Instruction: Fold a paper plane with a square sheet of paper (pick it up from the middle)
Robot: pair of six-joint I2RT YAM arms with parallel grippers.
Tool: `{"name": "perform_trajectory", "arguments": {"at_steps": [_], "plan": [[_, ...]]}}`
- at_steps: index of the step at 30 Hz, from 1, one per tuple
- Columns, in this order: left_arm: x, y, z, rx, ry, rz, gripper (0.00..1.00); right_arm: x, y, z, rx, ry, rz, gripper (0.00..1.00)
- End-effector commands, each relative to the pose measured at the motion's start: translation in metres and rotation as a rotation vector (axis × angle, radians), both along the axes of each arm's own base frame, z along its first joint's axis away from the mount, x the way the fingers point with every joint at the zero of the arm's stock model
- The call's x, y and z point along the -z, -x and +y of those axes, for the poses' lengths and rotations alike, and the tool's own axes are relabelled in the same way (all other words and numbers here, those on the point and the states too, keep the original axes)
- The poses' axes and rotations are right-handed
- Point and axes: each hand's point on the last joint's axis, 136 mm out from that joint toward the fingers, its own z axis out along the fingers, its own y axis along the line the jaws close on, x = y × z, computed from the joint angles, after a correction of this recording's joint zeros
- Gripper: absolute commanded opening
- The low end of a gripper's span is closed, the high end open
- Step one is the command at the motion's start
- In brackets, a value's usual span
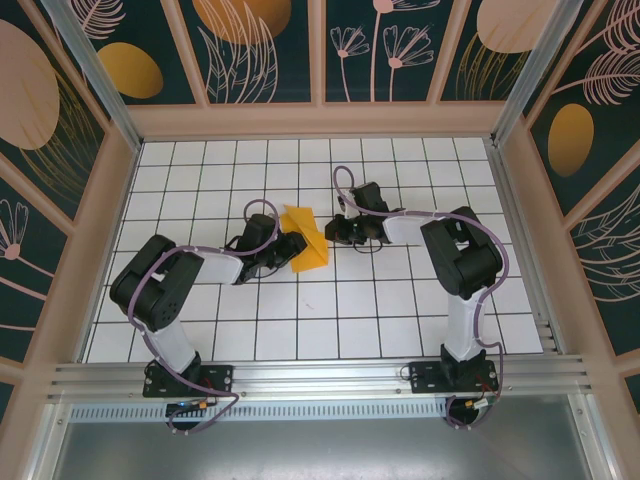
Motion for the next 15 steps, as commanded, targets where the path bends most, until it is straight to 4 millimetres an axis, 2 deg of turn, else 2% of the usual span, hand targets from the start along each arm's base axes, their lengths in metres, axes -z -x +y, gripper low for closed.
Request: {"name": "perform_trajectory", "arguments": {"at_steps": [1,5,7,8,15], "plan": [[-0.016,-0.011,-0.009,0.019,0.052,-0.058,0.43,0.007,0.005,0.002,-0.015,-0.011,0.021,0.06],[-0.029,-0.011,-0.006,0.008,0.072,-0.111,0.44,0.008,0.006,0.002,-0.017,-0.008,0.024,0.06],[-0.029,-0.010,-0.001,-0.006,0.064,-0.131,0.44,0.009,0.005,0.001,-0.014,-0.007,0.024,0.06],[-0.042,-0.012,0.000,-0.011,0.078,-0.167,0.45,0.009,0.005,0.002,-0.014,-0.008,0.024,0.06],[-0.048,-0.013,-0.006,0.014,0.105,-0.194,0.52,0.010,0.006,0.002,-0.019,-0.007,0.026,0.06]]}}
